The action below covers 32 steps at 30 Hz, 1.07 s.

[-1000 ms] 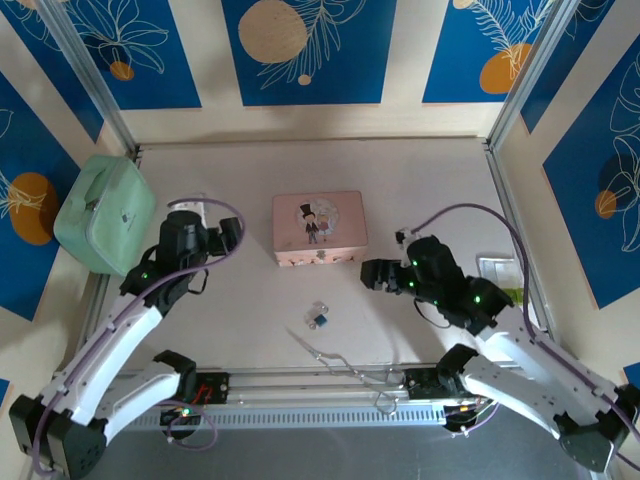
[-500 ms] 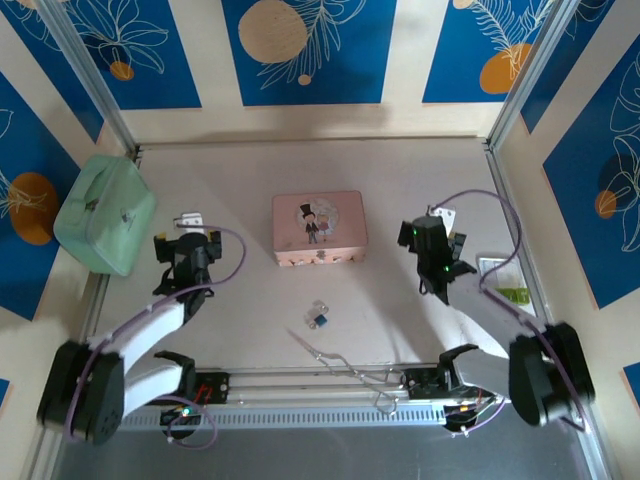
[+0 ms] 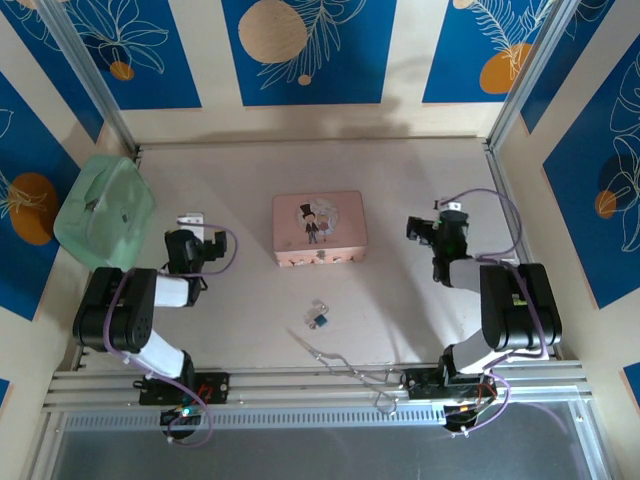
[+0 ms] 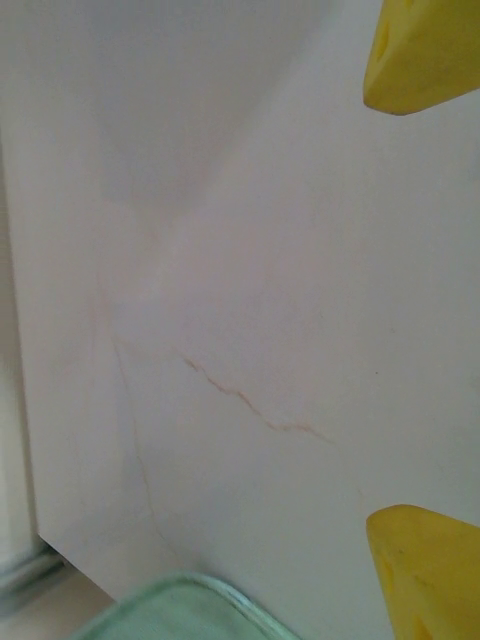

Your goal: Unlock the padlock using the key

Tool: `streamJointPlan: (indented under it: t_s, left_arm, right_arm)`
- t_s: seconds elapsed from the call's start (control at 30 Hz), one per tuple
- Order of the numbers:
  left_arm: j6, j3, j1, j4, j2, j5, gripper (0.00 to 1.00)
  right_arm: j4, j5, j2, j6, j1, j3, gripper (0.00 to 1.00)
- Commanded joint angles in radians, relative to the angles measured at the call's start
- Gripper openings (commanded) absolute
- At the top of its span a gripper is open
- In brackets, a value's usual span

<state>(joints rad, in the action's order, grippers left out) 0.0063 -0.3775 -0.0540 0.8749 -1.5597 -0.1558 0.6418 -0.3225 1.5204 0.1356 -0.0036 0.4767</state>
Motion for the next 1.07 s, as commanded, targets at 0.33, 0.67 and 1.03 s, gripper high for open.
streamJointPlan:
  t_s: [0.33, 0.67, 1.03]
  left_arm:
    - [0.001, 0.029, -0.003, 0.116, -0.005, 0.038, 1.0]
    - [0.032, 0.003, -0.013, 0.069, -0.006, 0.082, 1.0]
    - [0.044, -0.003, -0.014, 0.055, -0.005, 0.12, 1.0]
  right_arm:
    - [0.186, 0.146, 0.001, -0.024, 0.025, -0.07, 0.99]
    - [0.176, 0.163, 0.001, -0.021, 0.016, -0.066, 0.99]
    - [0.17, 0.191, -0.002, -0.025, 0.011, -0.065, 0.99]
